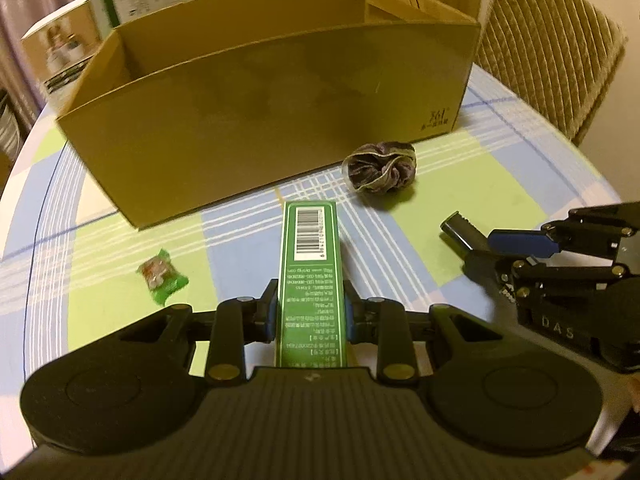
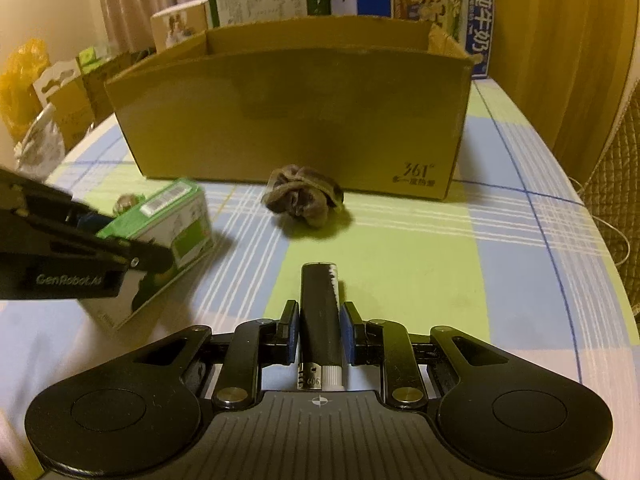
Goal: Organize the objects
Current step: 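Hold the green medicine box and lighter raised above the table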
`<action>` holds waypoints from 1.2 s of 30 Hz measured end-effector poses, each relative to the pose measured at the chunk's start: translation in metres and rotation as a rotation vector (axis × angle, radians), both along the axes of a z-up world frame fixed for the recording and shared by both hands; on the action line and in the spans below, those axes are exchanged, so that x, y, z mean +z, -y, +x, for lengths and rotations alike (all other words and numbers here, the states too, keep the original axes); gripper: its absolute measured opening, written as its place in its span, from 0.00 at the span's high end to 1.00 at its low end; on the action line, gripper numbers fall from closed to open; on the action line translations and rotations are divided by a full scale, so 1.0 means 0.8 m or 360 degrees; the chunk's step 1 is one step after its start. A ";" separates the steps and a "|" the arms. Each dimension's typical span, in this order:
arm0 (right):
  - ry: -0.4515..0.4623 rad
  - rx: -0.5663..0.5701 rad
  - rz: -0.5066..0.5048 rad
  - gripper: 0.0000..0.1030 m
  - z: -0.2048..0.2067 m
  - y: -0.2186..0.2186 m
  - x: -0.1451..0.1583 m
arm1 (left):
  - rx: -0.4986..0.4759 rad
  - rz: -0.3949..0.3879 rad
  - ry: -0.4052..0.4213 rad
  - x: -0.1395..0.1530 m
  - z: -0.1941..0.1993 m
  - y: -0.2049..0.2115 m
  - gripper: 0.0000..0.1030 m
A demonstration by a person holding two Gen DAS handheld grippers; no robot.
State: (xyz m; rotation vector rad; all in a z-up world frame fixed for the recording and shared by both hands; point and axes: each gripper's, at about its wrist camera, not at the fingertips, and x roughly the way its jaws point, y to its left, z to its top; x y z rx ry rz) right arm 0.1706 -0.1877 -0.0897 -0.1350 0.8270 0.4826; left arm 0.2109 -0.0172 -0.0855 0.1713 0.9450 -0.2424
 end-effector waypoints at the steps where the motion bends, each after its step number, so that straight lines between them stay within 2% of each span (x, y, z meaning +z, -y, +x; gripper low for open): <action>1: 0.0004 -0.0004 0.0003 0.82 -0.001 0.001 0.003 | 0.0017 -0.0021 -0.0001 0.004 -0.003 -0.002 0.76; 13: -0.0009 -0.0071 0.0079 0.82 -0.042 0.018 0.048 | 0.0100 -0.0116 0.0007 0.036 -0.056 -0.012 0.76; 24: 0.0041 -0.0037 0.0097 0.82 -0.070 0.011 0.083 | 0.0141 -0.0149 0.0099 0.073 -0.081 -0.022 0.76; 26: 0.0027 -0.0036 0.0092 0.82 -0.073 0.010 0.080 | 0.0143 -0.0138 0.0110 0.067 -0.084 -0.022 0.76; 31: -0.0020 -0.0031 0.0068 0.82 -0.081 0.008 0.062 | 0.0146 -0.0148 0.0022 0.033 -0.095 -0.023 0.76; 36: -0.0065 -0.0040 0.0065 0.82 -0.080 0.008 0.047 | 0.0094 -0.0080 -0.0067 0.006 -0.099 -0.014 0.75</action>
